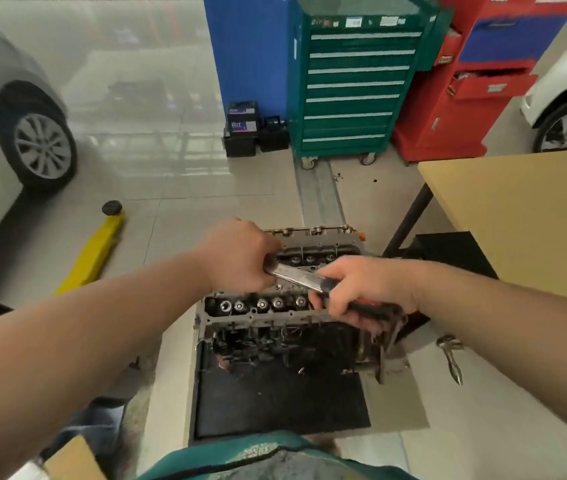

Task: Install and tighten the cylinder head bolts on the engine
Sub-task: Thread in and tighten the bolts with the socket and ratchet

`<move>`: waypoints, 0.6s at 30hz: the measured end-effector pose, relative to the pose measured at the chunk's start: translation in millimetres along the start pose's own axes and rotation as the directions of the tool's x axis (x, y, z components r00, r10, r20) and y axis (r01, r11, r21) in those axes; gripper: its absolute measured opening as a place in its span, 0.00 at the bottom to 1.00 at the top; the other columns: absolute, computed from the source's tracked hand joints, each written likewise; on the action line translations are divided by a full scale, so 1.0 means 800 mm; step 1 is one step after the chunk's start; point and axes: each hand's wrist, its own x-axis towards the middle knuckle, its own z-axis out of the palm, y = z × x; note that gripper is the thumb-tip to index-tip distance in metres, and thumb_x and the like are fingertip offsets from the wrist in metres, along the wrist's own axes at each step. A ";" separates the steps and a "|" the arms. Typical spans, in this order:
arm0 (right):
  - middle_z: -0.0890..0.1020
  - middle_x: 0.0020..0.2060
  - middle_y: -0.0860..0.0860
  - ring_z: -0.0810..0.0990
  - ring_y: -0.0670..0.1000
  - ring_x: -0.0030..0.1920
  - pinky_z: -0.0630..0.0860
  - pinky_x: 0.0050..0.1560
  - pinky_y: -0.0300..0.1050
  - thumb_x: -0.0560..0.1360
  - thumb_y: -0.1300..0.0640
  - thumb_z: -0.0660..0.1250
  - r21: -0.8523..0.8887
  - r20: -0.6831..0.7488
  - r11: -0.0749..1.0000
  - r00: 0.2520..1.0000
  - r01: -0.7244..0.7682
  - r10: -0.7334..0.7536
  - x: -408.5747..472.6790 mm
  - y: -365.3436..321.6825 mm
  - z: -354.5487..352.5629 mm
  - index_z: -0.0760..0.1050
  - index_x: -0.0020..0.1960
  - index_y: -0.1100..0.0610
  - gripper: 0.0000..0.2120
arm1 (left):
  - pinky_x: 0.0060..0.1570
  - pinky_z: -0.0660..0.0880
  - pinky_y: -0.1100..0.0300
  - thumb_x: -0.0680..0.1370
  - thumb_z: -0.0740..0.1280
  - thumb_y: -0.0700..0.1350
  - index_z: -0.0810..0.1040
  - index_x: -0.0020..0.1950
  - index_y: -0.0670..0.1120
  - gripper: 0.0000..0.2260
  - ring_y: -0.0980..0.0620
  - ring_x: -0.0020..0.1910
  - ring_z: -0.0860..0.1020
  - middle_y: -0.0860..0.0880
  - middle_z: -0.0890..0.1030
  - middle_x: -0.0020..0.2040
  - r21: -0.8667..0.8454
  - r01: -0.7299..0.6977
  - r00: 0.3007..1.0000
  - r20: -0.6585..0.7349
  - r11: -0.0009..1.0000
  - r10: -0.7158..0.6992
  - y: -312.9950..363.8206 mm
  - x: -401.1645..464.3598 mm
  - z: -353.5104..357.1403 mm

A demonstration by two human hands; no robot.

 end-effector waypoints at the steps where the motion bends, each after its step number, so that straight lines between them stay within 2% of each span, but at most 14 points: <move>1: 0.77 0.35 0.58 0.74 0.56 0.28 0.73 0.28 0.46 0.71 0.61 0.69 -0.080 -0.013 0.997 1.000 0.003 -0.004 0.002 -0.009 -0.018 0.79 0.50 0.54 0.08 | 0.34 0.75 0.61 0.68 0.60 0.55 0.77 0.37 0.51 0.11 0.51 0.30 0.77 0.53 0.77 0.29 0.016 0.096 0.995 -0.010 0.995 -0.096 0.005 -0.001 0.001; 4: 0.81 0.34 0.62 0.77 0.55 0.25 0.75 0.24 0.43 0.67 0.64 0.74 -0.216 -0.089 0.976 0.995 0.023 -0.043 0.013 -0.038 -0.071 0.81 0.53 0.52 0.16 | 0.33 0.76 0.59 0.72 0.64 0.54 0.75 0.37 0.50 0.09 0.49 0.31 0.77 0.52 0.76 0.30 0.021 0.363 0.930 -0.076 0.932 -0.360 0.020 0.000 0.008; 6: 0.84 0.35 0.63 0.78 0.56 0.25 0.77 0.25 0.44 0.64 0.63 0.76 -0.294 -0.121 0.955 0.990 0.032 -0.071 0.022 -0.053 -0.097 0.81 0.56 0.52 0.22 | 0.30 0.72 0.61 0.74 0.64 0.54 0.74 0.36 0.50 0.11 0.52 0.30 0.75 0.52 0.76 0.30 0.017 0.468 0.880 -0.105 0.884 -0.463 0.029 0.002 0.011; 8: 0.84 0.37 0.64 0.79 0.56 0.27 0.77 0.26 0.43 0.64 0.62 0.76 -0.320 -0.072 0.946 0.995 0.047 -0.074 0.031 -0.053 -0.102 0.82 0.57 0.53 0.21 | 0.30 0.68 0.62 0.75 0.64 0.55 0.73 0.36 0.50 0.11 0.53 0.29 0.74 0.53 0.75 0.30 0.043 0.514 0.855 -0.109 0.857 -0.507 0.034 0.002 0.013; 12: 0.81 0.37 0.64 0.79 0.55 0.27 0.77 0.25 0.42 0.72 0.62 0.67 -0.184 0.210 0.982 0.975 -0.040 0.079 0.027 -0.011 -0.077 0.80 0.50 0.63 0.08 | 0.32 0.76 0.59 0.73 0.64 0.55 0.74 0.38 0.51 0.09 0.51 0.31 0.75 0.52 0.75 0.32 0.113 0.438 0.898 -0.020 0.892 -0.439 0.044 0.006 0.007; 14: 0.79 0.33 0.62 0.77 0.55 0.25 0.75 0.24 0.41 0.73 0.60 0.67 -0.181 0.193 0.983 0.979 -0.031 0.066 0.017 0.003 -0.073 0.77 0.43 0.62 0.05 | 0.34 0.79 0.58 0.73 0.64 0.56 0.76 0.38 0.51 0.10 0.50 0.33 0.77 0.52 0.77 0.32 0.116 0.376 0.924 0.025 0.919 -0.382 0.047 0.009 0.002; 18: 0.75 0.31 0.59 0.72 0.54 0.25 0.70 0.24 0.42 0.79 0.59 0.68 -0.205 0.105 0.976 0.993 0.067 -0.046 -0.001 0.003 -0.065 0.76 0.49 0.64 0.06 | 0.30 0.73 0.62 0.73 0.66 0.54 0.75 0.36 0.50 0.10 0.49 0.30 0.76 0.52 0.74 0.28 0.115 0.309 0.950 0.017 0.944 -0.313 0.044 0.006 0.001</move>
